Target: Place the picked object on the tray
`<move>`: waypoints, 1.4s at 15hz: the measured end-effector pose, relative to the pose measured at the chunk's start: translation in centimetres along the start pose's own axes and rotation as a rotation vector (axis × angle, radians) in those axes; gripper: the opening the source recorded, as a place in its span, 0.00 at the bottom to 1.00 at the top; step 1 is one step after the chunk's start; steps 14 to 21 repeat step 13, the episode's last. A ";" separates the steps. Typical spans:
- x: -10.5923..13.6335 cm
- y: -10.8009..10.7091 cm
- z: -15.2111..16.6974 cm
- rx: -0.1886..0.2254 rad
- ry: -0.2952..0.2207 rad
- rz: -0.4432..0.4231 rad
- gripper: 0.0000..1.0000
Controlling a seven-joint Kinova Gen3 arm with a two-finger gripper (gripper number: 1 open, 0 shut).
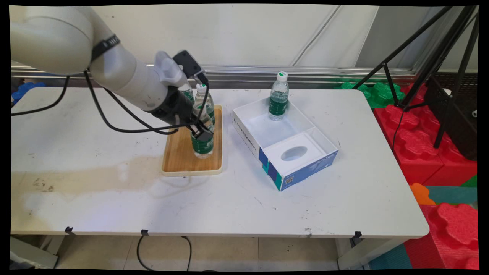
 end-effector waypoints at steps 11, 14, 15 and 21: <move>-1.1 -0.1 4.1 -0.014 -0.001 -0.019 1.00; -1.3 -0.2 4.2 -0.014 -0.003 -0.020 1.00; -1.3 -0.2 4.2 -0.014 -0.003 -0.020 1.00; -1.3 -0.2 4.2 -0.014 -0.003 -0.020 1.00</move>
